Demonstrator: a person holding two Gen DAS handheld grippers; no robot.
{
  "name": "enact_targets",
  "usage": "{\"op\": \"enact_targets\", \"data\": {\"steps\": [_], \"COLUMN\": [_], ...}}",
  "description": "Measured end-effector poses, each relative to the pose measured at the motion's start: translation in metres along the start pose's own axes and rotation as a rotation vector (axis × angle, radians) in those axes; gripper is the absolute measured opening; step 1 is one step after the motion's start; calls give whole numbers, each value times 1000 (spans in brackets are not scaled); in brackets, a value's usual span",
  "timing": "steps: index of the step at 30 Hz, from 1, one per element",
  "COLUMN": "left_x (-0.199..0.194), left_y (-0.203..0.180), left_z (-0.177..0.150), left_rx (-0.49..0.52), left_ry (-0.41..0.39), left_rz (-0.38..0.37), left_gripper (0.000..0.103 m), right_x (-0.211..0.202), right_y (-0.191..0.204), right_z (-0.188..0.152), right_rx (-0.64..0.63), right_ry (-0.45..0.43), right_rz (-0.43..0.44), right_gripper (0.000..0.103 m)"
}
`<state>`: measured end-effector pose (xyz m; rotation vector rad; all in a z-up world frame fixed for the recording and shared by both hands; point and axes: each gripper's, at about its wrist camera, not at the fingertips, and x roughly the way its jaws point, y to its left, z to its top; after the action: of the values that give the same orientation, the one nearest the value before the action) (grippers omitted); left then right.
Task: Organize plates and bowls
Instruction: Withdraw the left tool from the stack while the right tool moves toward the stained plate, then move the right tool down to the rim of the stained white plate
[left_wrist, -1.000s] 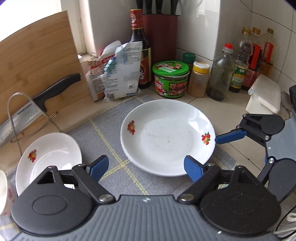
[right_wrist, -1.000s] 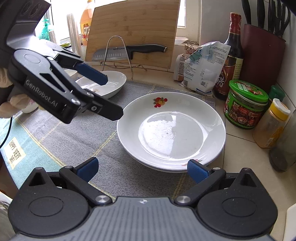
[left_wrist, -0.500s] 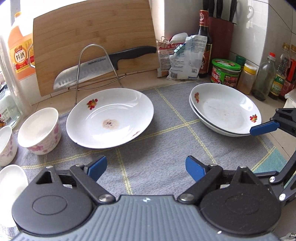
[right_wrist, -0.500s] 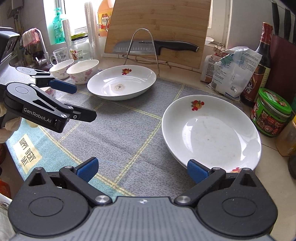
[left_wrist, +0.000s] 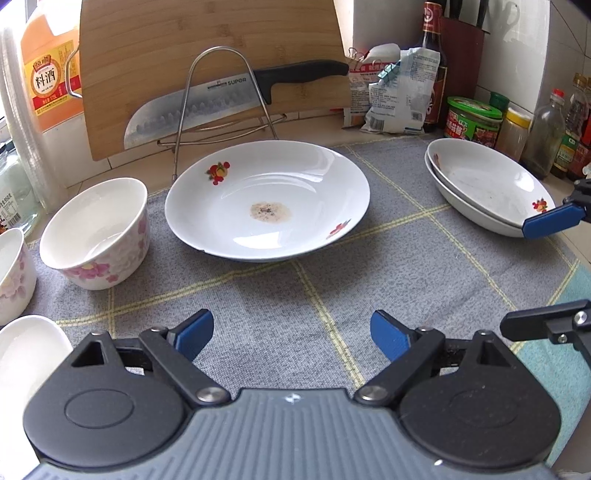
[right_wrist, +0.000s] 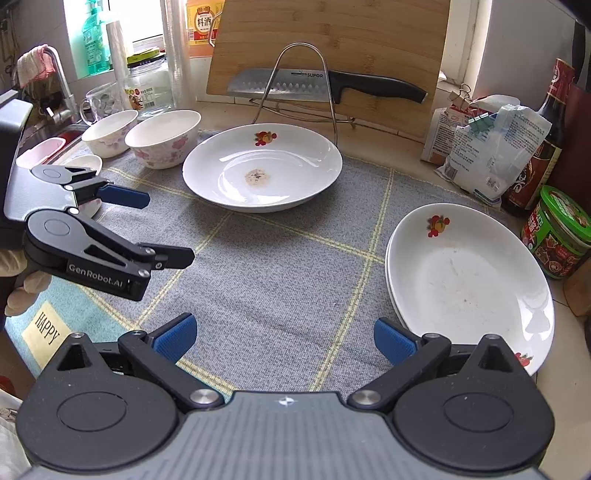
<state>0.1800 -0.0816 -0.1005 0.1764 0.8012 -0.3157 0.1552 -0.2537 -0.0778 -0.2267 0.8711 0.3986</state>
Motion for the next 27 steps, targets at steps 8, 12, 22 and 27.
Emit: {"op": "enact_targets", "data": {"steps": [8,12,22,27], "left_x": [18,25,42,46], "left_y": [4,3,10,7], "left_z": [0,5,19,21], "left_rx": [16,-12,-121,-132], "left_ry": [-12,-26,-25,-29], "left_rz": [24,46,83,92], "left_gripper": [92,92,99,103], "right_x": [5,12,44,59], "right_y": [11,6,-18,-25], "right_z": [11,18,63,90], "right_rx": [48,42,-42,-97], "right_ry": [18,22,0,-17], "right_rz": [-47,-15,102,126], "right_gripper": [103,103,103,103]}}
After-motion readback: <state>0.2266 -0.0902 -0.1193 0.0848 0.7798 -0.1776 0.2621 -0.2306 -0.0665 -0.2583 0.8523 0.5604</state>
